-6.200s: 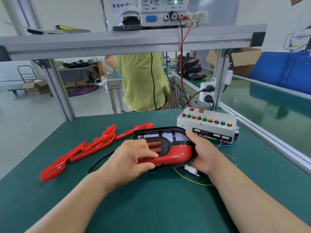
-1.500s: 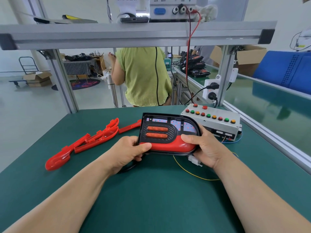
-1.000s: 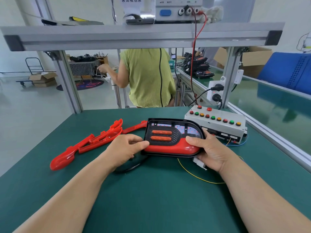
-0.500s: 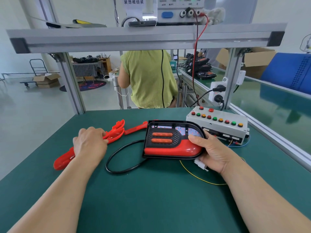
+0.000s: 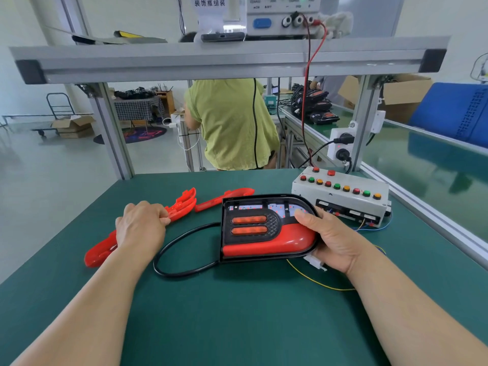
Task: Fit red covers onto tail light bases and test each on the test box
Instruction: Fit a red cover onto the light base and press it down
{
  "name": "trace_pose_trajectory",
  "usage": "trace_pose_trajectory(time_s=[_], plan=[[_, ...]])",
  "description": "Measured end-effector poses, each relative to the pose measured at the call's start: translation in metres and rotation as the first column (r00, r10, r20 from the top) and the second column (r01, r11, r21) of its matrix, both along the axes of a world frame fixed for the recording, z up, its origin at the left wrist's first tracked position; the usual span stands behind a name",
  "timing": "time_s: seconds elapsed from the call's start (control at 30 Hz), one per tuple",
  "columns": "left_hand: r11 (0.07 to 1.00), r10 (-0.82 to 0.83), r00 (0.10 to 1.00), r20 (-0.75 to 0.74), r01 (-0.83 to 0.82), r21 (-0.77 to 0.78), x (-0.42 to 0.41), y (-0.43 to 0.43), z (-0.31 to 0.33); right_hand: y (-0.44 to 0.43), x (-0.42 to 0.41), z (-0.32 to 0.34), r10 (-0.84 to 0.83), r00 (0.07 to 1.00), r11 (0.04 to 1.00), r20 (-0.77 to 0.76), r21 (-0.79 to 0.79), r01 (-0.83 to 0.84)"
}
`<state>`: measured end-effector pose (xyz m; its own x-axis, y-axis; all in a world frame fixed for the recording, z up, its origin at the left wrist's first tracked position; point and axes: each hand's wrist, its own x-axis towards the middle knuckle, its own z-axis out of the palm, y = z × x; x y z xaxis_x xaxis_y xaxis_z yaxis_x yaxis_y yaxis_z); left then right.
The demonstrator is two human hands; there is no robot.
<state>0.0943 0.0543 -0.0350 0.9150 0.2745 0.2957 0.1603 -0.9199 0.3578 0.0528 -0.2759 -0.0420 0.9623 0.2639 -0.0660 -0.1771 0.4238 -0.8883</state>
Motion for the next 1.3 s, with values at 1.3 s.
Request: trace_pose_trajectory(time_s=[1.3], plan=[[0.483,-0.41,0.768,0.491,0.64,-0.598,-0.023,-0.065,0.016,0.008,0.0,0.005,-0.015,1.0,0.998,-0.007,-0.056,0.015]])
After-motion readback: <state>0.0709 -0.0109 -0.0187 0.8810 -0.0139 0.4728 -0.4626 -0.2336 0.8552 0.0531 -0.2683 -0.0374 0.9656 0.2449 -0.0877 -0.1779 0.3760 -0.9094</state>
